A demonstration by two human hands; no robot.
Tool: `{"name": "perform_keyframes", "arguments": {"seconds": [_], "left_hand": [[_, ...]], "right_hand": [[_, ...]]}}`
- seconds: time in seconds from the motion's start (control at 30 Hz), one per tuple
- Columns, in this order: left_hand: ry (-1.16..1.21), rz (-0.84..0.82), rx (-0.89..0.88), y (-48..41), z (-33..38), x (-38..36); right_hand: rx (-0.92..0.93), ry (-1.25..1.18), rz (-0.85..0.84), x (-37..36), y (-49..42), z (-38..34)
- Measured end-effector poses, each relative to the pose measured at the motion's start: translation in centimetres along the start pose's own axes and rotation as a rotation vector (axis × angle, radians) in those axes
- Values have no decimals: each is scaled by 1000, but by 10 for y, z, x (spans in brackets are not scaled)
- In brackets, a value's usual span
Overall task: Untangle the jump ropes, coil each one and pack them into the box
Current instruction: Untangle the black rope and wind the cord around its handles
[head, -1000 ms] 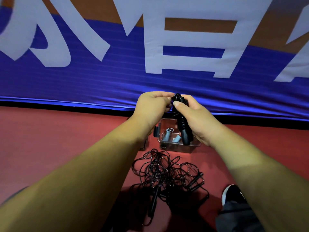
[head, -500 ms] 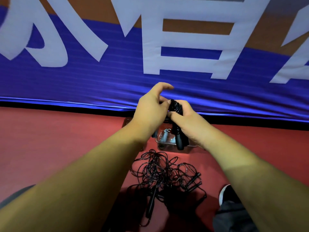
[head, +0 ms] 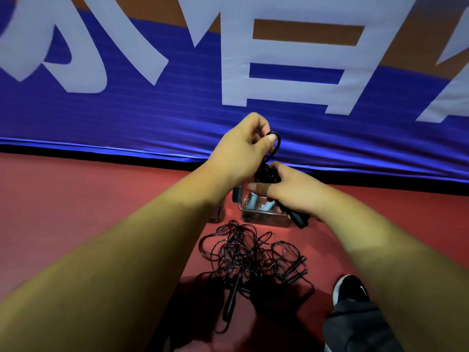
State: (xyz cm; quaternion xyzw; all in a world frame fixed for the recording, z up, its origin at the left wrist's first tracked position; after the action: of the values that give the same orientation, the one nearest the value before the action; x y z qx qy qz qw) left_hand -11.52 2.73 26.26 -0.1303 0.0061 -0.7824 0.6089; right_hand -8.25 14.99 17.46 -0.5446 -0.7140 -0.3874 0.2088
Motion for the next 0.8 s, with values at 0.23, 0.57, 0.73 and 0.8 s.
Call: {"name": "perform_keyframes", "arguments": {"seconds": [0.23, 0.57, 0.73, 0.8], "left_hand": [[384, -54, 99, 14, 7, -17], [117, 139, 292, 0, -33, 22], [193, 179, 440, 3, -58, 24], [254, 193, 473, 5, -64, 24]], "right_hand": [[-138, -37, -25, -8, -2, 28], [-148, 14, 61, 1, -6, 34], [-124, -88, 114, 1, -17, 45], [-152, -144, 141, 2, -19, 52]]}}
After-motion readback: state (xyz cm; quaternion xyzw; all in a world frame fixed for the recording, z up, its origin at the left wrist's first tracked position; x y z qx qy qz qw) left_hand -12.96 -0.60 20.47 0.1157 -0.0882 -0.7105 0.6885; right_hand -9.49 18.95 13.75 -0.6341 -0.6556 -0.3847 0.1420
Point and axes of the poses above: each hand's wrist, its own y-axis away from the middle knuckle, its own x-axis out of the back of the hand, z = x × y, the point moved 10 cm from there along -y, towards the middle knuckle, and after that the axes turned 12 degrees about y, right-handed, at the moved point
